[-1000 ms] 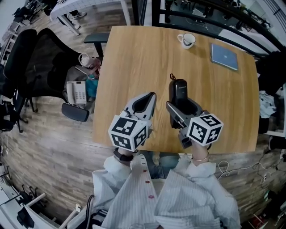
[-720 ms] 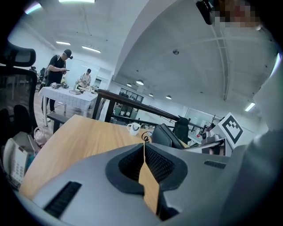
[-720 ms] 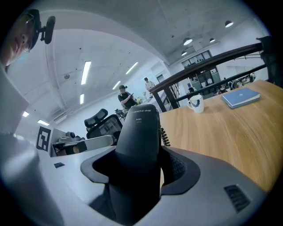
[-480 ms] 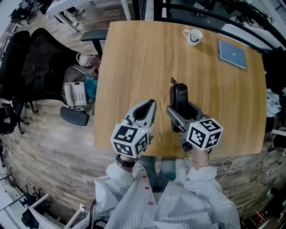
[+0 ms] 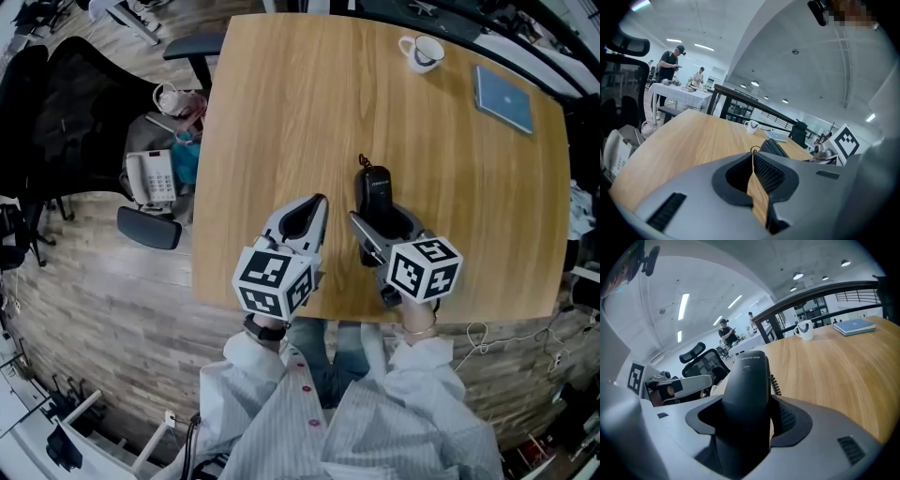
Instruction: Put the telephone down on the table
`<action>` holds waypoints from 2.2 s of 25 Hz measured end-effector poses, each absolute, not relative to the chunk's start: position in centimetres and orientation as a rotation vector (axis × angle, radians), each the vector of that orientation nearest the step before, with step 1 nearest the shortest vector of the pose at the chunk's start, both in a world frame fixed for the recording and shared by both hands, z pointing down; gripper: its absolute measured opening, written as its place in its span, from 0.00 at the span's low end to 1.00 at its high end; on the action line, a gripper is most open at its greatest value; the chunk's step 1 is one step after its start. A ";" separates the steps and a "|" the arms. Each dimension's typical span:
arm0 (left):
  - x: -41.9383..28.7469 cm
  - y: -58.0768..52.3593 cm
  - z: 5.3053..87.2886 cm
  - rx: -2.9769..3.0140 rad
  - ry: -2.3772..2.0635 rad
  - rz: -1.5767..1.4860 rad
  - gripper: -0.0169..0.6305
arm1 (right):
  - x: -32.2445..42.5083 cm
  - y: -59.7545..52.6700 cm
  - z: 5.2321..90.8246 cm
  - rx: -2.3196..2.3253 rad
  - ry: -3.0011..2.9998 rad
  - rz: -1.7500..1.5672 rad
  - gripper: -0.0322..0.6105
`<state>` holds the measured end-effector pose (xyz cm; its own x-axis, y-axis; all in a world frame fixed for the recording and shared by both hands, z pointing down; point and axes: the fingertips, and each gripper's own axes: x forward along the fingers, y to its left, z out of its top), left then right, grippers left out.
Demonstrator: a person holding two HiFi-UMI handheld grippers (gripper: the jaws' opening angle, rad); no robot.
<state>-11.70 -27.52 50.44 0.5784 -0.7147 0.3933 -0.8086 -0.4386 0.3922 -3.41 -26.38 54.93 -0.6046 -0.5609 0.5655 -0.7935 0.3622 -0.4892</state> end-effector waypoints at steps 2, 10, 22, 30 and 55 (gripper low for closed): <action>-12.1 -27.7 50.9 2.257 -1.218 0.225 0.05 | -3.9 -26.4 55.7 1.191 -2.320 1.097 0.54; -13.2 -28.3 53.5 2.202 -1.241 0.247 0.05 | -5.6 -26.6 58.2 1.148 -2.295 1.094 0.54; -14.7 -27.9 56.8 2.132 -1.236 0.269 0.05 | -7.6 -26.2 61.6 1.077 -2.226 1.071 0.54; -15.4 -27.3 57.9 2.102 -1.238 0.274 0.05 | -8.3 -25.8 62.4 1.034 -2.187 0.996 0.54; -18.5 -24.9 59.0 2.032 -1.279 0.246 0.05 | -9.7 -25.6 63.4 0.996 -2.121 0.908 0.55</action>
<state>-18.53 -24.90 58.98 0.4911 -0.7115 0.5026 -0.8472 -0.2561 0.4654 -9.67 -25.57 63.44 -0.5247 -0.3925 0.7554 -0.8176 0.4795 -0.3187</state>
